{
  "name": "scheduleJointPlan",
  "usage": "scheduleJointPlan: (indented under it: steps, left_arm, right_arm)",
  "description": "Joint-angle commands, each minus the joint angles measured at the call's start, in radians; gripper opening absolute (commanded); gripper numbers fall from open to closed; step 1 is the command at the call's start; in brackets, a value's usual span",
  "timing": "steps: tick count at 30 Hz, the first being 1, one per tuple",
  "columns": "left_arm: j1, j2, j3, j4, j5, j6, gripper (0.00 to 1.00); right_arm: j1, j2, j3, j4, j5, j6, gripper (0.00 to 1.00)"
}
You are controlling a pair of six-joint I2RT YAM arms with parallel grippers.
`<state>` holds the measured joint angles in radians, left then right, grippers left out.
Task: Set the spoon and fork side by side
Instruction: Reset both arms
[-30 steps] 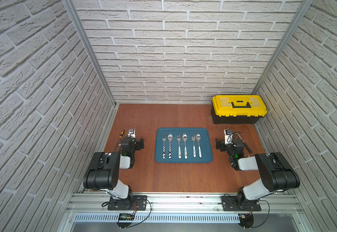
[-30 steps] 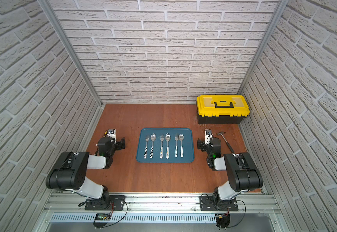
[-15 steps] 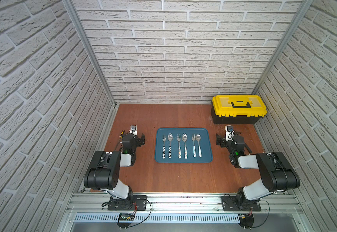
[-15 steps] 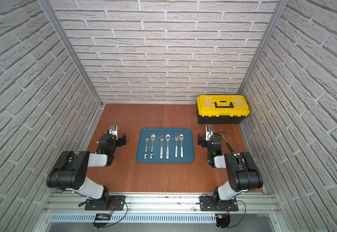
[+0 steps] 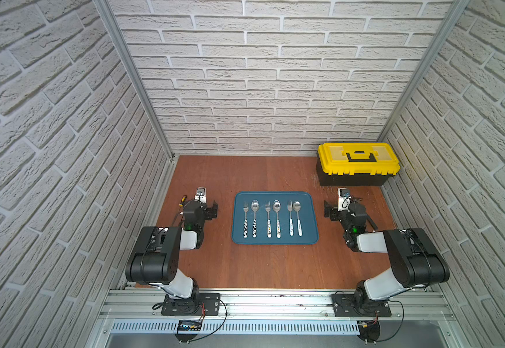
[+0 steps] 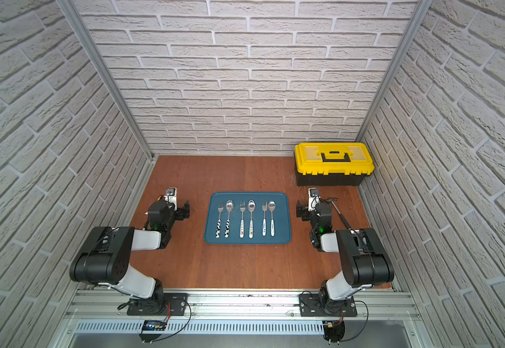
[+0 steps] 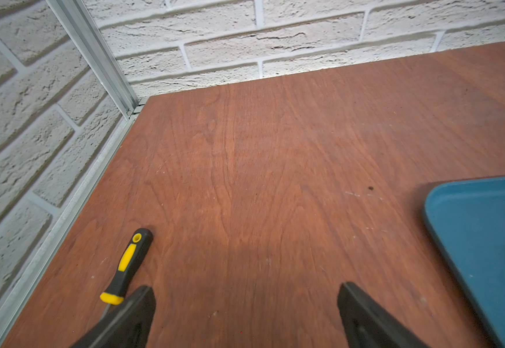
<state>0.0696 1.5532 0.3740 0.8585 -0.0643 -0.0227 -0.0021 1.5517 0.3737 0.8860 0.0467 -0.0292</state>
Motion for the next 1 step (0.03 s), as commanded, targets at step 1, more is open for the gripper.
scheduleJointPlan:
  steps: [1]
  left_arm:
    - [0.004, -0.002, 0.014, 0.019, 0.016, 0.007, 0.98]
  right_arm:
    - [-0.005, -0.007, -0.001, 0.043, 0.004, 0.018, 0.99]
